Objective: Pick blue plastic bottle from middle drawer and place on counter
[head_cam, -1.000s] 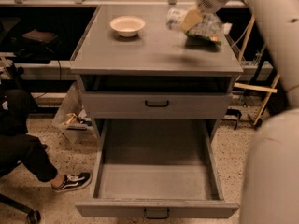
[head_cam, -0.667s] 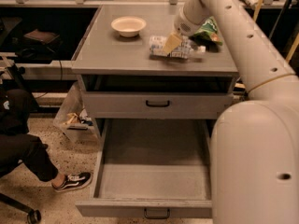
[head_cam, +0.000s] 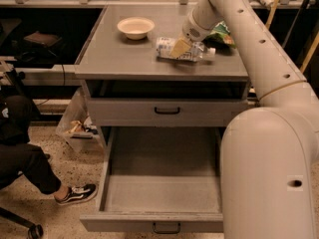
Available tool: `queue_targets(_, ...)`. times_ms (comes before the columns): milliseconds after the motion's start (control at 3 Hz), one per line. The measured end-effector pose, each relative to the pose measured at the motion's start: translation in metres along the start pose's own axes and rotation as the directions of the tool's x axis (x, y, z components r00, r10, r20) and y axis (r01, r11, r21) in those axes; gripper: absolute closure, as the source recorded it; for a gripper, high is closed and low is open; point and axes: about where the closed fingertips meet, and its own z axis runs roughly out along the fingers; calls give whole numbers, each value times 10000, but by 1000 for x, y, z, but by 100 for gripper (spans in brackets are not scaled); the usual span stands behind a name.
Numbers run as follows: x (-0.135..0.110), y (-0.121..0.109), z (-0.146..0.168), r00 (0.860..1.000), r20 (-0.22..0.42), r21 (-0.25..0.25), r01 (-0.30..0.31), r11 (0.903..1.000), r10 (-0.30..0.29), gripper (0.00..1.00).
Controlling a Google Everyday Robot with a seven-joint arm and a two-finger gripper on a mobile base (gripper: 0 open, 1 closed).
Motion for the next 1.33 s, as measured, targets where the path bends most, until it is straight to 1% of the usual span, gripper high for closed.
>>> queue_targets(1000, 0, 0, 0, 10000, 0, -1, 0, 10000, 0, 12)
queue_targets(1333, 0, 0, 0, 10000, 0, -1, 0, 10000, 0, 0)
